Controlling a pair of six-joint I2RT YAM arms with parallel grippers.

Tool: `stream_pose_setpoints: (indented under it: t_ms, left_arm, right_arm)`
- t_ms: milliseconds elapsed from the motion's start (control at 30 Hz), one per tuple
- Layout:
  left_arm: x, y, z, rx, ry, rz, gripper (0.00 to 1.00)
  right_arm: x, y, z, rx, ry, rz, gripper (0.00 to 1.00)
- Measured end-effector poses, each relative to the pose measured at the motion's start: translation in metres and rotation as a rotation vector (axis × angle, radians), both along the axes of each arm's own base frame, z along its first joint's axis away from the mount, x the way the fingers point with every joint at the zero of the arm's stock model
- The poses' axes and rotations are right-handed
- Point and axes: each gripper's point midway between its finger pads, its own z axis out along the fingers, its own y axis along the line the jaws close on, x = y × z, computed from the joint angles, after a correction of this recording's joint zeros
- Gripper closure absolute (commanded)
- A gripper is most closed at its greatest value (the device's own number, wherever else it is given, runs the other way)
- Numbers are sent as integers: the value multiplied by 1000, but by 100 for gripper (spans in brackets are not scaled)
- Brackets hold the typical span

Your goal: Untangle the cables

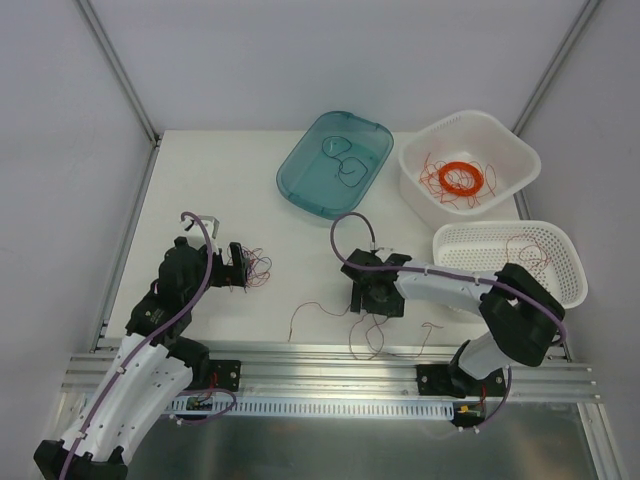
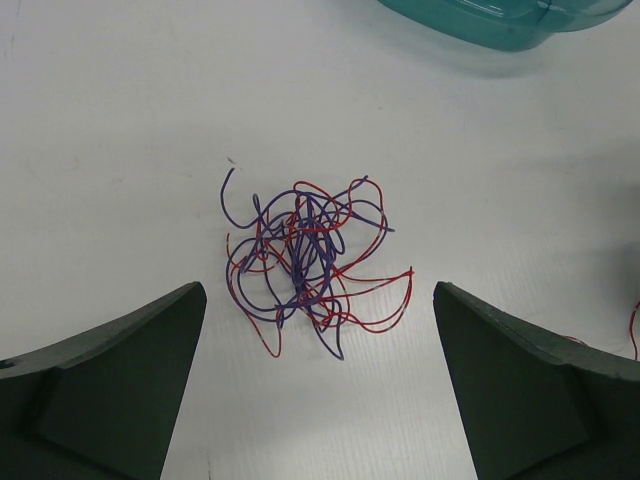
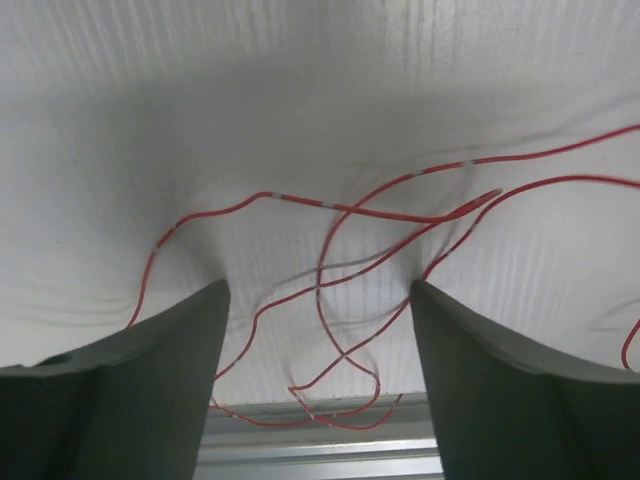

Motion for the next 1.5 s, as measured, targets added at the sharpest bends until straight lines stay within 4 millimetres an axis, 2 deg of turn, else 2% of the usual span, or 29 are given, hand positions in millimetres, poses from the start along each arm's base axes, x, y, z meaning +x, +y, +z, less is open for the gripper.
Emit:
stream_pose_setpoints:
  t_ms: [67,100,133,167,267,433,533,633,667,700,800,867,967,1100,1267,1367,1433,1500]
  left_arm:
    - [0,0,0,0,0,0,1]
    - [0,0,0,0,0,0,1]
    - [0,0,0,0,0,0,1]
    - [0,0,0,1,0,0,1]
    - [0,0,0,1,0,0,1]
    - [0,0,0,1,2,0,1]
    - [0,0,-2,4,9,0,1]
    - [1,0,-3,6,13,0,1]
    - [1,0,-3,7,14,0,1]
    - [1,0,-4,7,16,0,1]
    - [1,0,-4,7,16,1,1]
    - [1,0,-4,8,16,1,1]
    - [1,1,-4,11,15,5,1]
    - [2,4,-4,19,11,20,1]
    - [2,5,-4,23,10,22,1]
    - [2,5,-4,24,10,22,1]
    - [2,5,-4,25,10,22,1]
    - [2,5,-4,26,9,23,1]
  right_arm:
    - [1,1,0,8,-8,-24,40]
    - [1,1,-1,9,-10,-31,59]
    - [1,1,-1,15,-13,-38,67]
    - [1,1,-1,21,-16,-47,81]
    - [2,2,-1,41,-29,-64,99]
    - [4,2,2,44,-48,-38,99]
    - [10,-4,13,15,-92,9,99]
    - [28,-3,49,19,-178,50,99]
    - [41,3,76,46,-243,67,99]
    - [49,5,90,61,-278,66,99]
    - [81,7,164,150,-449,61,99]
    - [98,-3,208,189,-549,41,99]
    - [112,-32,255,195,-649,6,99]
    - [124,-65,303,181,-733,-22,99]
    - [127,-101,359,151,-840,-53,99]
    - [125,-136,374,119,-883,-131,99]
    - [121,-163,375,95,-892,-206,99]
    - [114,-182,376,90,-901,-257,99]
